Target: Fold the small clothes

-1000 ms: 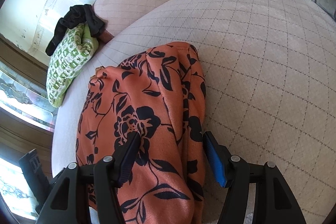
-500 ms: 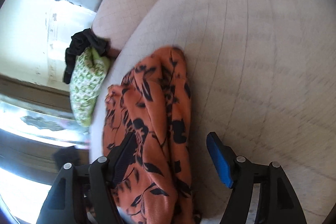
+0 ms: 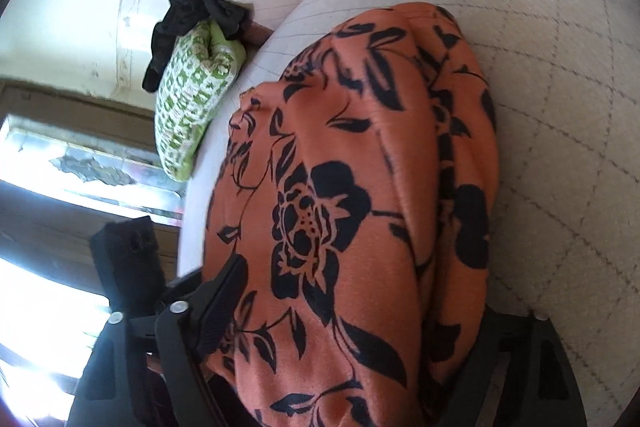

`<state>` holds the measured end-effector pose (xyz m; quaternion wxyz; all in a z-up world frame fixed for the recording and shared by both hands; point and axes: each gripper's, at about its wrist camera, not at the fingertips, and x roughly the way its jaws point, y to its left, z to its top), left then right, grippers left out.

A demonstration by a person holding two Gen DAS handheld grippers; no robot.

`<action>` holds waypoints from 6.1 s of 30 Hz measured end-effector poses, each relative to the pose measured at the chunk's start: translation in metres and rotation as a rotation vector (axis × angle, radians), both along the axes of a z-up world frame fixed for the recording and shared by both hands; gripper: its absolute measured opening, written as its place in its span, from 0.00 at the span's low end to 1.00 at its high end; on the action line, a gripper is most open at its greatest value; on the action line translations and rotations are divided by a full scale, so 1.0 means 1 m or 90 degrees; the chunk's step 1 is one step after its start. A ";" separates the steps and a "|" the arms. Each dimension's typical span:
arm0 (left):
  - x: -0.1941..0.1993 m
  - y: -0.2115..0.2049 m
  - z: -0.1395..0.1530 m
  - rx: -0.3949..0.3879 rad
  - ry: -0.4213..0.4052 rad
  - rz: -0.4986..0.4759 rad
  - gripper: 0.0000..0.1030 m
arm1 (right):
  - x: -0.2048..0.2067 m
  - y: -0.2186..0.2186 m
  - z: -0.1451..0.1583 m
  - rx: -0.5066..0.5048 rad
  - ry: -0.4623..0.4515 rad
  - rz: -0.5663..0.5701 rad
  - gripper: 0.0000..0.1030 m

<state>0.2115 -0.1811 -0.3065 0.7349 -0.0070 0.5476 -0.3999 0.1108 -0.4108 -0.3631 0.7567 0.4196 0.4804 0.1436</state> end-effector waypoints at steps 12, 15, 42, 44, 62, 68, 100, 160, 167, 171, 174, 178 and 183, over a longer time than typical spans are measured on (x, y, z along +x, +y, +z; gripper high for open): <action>-0.024 0.012 0.028 0.044 -0.149 0.034 0.45 | -0.008 0.024 0.033 -0.102 -0.065 0.000 0.46; -0.032 0.025 0.042 0.047 -0.176 0.059 0.44 | -0.010 0.036 0.039 -0.113 -0.078 0.013 0.45; -0.057 0.088 0.068 0.090 -0.236 0.158 0.44 | 0.006 0.111 0.064 -0.113 -0.116 0.070 0.45; -0.057 0.090 0.064 0.096 -0.229 0.159 0.44 | 0.009 0.115 0.062 -0.115 -0.107 0.078 0.45; -0.048 0.088 0.033 0.152 -0.185 0.159 0.49 | 0.033 0.125 0.035 -0.114 -0.040 0.111 0.45; -0.045 0.087 0.028 0.158 -0.184 0.163 0.53 | 0.035 0.124 0.030 -0.113 -0.033 0.114 0.46; -0.093 0.153 0.014 0.199 -0.179 0.302 0.94 | -0.013 0.149 0.075 -0.319 -0.136 0.138 0.34; -0.145 0.135 0.109 0.301 -0.286 0.320 1.00 | -0.094 0.095 0.109 -0.259 -0.216 -0.155 0.65; -0.161 0.135 0.145 0.283 -0.355 0.321 1.00 | -0.134 0.121 0.135 -0.332 -0.238 -0.162 0.65; -0.168 0.138 0.172 0.265 -0.392 0.361 1.00 | -0.148 0.128 0.169 -0.376 -0.253 -0.172 0.65; -0.173 0.144 0.190 0.258 -0.426 0.406 1.00 | -0.157 0.126 0.200 -0.393 -0.271 -0.189 0.65; -0.181 0.153 0.208 0.288 -0.487 0.461 1.00 | -0.169 0.135 0.233 -0.437 -0.293 -0.207 0.66; -0.190 0.171 0.229 0.253 -0.497 0.482 1.00 | -0.172 0.155 0.250 -0.448 -0.295 -0.176 0.67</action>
